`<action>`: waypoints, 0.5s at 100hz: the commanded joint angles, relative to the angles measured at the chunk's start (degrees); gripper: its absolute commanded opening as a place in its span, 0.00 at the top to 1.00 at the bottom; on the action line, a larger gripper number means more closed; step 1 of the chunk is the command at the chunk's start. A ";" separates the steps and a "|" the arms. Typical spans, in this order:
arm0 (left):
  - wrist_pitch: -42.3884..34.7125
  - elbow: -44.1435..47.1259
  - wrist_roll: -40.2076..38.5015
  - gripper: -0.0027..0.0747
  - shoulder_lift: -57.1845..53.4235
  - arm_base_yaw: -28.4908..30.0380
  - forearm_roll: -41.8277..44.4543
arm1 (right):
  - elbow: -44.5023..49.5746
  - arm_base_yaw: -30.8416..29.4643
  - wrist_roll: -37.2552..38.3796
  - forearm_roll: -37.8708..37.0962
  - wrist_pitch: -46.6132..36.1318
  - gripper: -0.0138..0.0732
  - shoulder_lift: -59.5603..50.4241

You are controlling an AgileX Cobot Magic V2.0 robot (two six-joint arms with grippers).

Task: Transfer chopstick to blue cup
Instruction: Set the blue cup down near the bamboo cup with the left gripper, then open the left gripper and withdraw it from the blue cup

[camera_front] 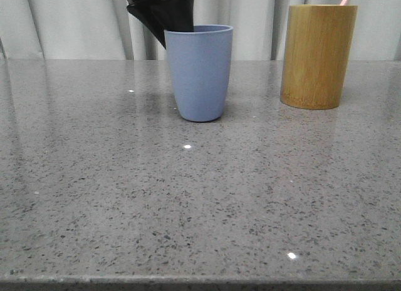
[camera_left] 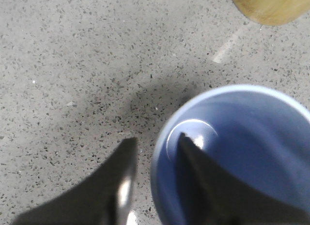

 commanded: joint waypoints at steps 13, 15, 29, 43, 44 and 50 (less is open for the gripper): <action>-1.78 -1.96 -0.48 0.22 -3.14 -0.54 -0.79 | -1.90 -0.15 0.00 0.34 -4.20 0.15 0.71; -1.50 -1.96 -0.48 0.21 -3.26 -0.54 -0.79 | -1.90 -0.15 0.00 0.34 -4.20 0.15 0.71; 0.21 -1.96 -0.66 0.22 -3.64 -0.54 -1.66 | -1.90 -0.15 0.00 0.34 -4.20 0.15 0.71; -1.22 -1.96 -3.22 0.22 -6.06 -0.43 -1.80 | -1.90 -0.15 0.00 0.34 -4.20 0.15 0.71; -1.33 -1.96 -3.36 0.22 -6.24 -0.43 -1.80 | -1.90 -0.15 0.00 0.29 -4.20 0.15 0.71; -2.01 -1.96 -3.97 0.22 -7.89 0.02 -1.80 | -1.90 -0.15 0.00 0.22 -4.20 0.15 0.71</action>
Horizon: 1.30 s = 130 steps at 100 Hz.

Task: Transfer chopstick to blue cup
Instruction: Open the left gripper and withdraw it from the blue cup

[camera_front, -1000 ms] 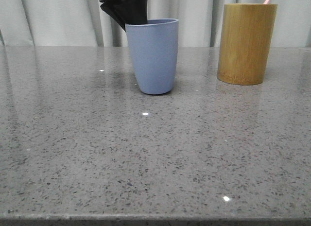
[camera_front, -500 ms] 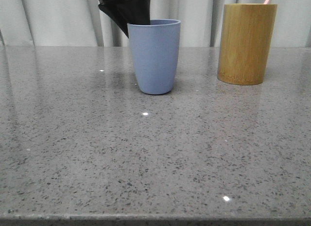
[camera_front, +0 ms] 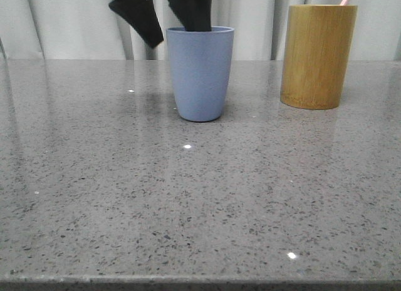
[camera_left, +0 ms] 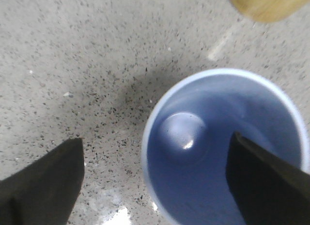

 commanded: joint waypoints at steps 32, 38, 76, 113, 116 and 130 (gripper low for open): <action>-5.03 0.24 -2.57 0.24 -15.52 7.23 -1.38 | -1.90 -0.15 0.00 0.03 -4.20 0.15 0.71; -5.64 2.54 -2.57 0.26 -17.98 9.25 -1.38 | -1.90 -0.15 0.00 -0.19 -4.20 0.15 0.71; -19.69 36.11 -2.79 0.30 -41.46 21.88 -1.38 | -1.90 -0.15 0.00 -1.59 -4.20 0.15 0.71; -27.20 64.25 -2.92 0.30 -62.27 26.60 -1.61 | -1.90 -0.15 0.00 -1.58 -4.27 0.15 0.71; -27.32 65.59 -2.92 0.30 -63.31 26.73 -1.61 | -1.90 -0.15 0.00 -1.58 -4.34 0.15 0.71; -28.47 68.26 -2.92 0.30 -66.53 26.73 -1.61 | -1.79 -0.15 0.00 -1.58 -7.51 0.15 0.84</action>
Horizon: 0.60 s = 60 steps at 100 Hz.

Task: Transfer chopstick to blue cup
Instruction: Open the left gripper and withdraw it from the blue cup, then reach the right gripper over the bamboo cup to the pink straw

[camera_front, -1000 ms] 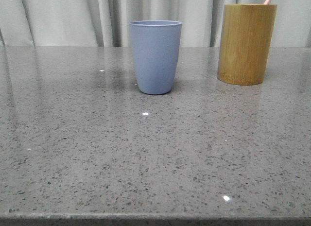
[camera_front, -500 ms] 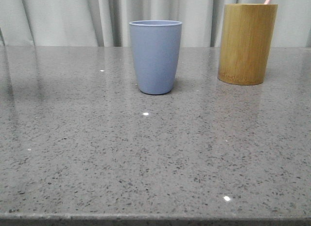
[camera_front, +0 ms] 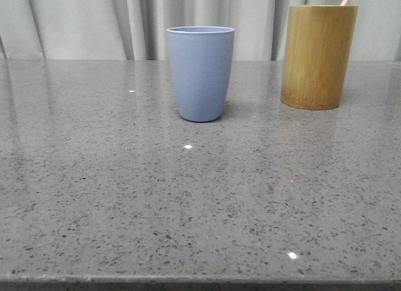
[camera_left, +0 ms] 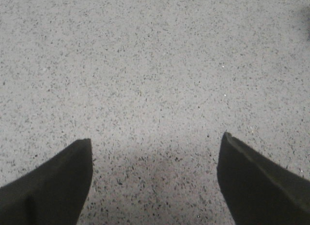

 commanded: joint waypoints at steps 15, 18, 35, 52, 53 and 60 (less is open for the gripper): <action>-5.47 -0.59 -0.36 0.30 -1.91 0.15 -1.16 | -1.79 -0.15 0.00 -0.45 -18.42 0.15 3.49; -5.47 -0.59 -0.36 0.30 -1.91 0.15 -1.16 | -1.79 -0.15 0.00 -0.25 -22.04 0.15 4.74; -5.58 -0.59 -0.36 0.30 -1.91 0.15 -1.16 | -1.79 -0.15 0.00 3.68 -38.93 0.15 13.31; -5.58 -0.59 -0.36 0.30 -1.91 0.15 -1.16 | -1.79 -0.15 0.34 5.22 -53.01 0.15 23.80; -5.58 -0.59 -0.36 0.30 -1.91 0.15 -1.16 | -1.79 -0.15 0.45 5.30 -53.55 0.15 24.69; -5.58 -0.59 -0.36 0.30 -1.91 0.15 -1.16 | -1.79 -0.15 1.18 5.57 -58.94 0.15 29.00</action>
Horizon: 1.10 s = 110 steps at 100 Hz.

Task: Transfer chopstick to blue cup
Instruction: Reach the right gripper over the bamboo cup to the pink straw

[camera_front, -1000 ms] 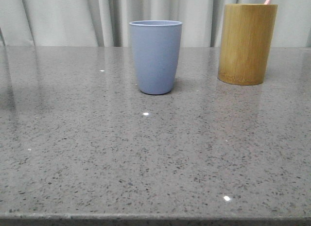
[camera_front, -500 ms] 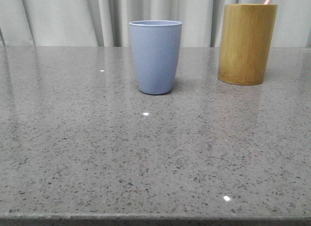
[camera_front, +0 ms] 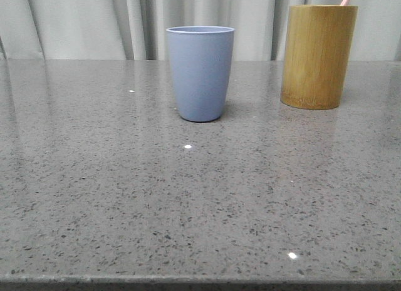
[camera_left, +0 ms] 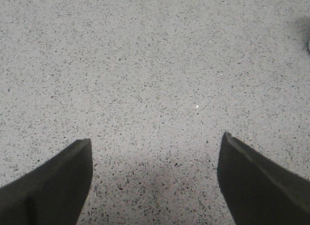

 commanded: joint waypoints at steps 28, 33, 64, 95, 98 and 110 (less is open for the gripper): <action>-3.95 -1.53 -0.36 0.30 -0.30 0.15 -1.03 | -5.02 -0.15 6.62 1.13 -25.05 0.15 17.66; -3.95 -1.53 -0.36 0.30 -0.30 0.15 -1.03 | -6.37 -0.15 7.10 1.13 -25.56 0.15 19.70; -3.95 -1.53 -0.36 0.30 -0.30 0.15 -1.03 | -14.78 -0.15 10.52 1.13 -26.04 0.15 29.80; -3.95 -1.53 -0.36 0.30 -0.30 0.15 -1.03 | -16.82 -0.15 13.37 1.13 -26.24 0.44 33.13; -3.95 -1.53 -0.36 0.30 -0.30 0.15 -1.03 | -16.82 -0.15 14.12 1.13 -26.46 0.49 33.13; -3.95 -1.53 -0.36 0.30 -0.30 0.15 -0.88 | -16.82 -0.15 16.68 1.13 -28.18 0.68 33.13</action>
